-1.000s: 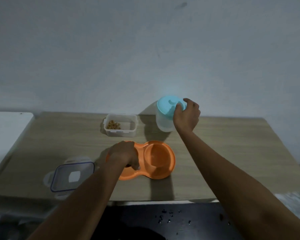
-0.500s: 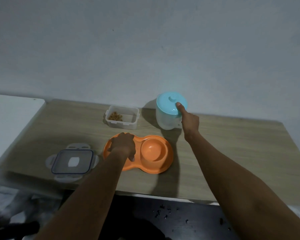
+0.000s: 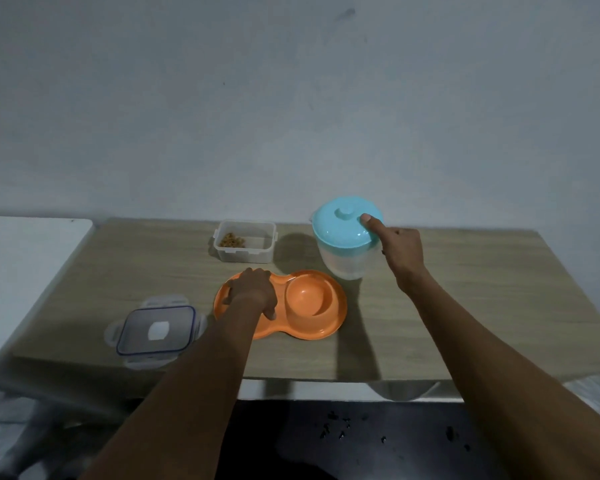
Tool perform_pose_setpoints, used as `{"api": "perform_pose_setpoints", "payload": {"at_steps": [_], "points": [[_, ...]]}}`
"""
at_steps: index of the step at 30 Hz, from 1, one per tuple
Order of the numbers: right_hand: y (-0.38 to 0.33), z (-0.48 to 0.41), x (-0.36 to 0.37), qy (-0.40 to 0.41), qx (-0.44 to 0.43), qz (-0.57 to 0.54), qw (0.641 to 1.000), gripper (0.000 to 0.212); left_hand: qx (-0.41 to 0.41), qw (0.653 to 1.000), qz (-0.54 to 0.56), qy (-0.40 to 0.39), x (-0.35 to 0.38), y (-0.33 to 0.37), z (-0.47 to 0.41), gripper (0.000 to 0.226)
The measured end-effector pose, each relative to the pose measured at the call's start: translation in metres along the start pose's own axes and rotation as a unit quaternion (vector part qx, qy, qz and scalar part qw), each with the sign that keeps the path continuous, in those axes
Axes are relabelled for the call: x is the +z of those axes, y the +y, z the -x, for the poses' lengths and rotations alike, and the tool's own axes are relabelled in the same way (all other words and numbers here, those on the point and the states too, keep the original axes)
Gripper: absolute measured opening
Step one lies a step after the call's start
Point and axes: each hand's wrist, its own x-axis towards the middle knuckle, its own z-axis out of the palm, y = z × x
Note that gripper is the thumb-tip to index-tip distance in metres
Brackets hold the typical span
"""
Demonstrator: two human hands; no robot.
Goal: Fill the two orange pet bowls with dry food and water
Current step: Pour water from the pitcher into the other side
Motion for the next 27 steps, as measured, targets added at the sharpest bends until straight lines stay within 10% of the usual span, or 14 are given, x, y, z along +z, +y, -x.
{"api": "perform_pose_setpoints", "payload": {"at_steps": [27], "points": [[-0.044,0.059,0.004,-0.050,-0.068,0.445,0.891,0.062,0.039,0.988,0.146,0.041,0.014,-0.024,0.013,0.108]]}}
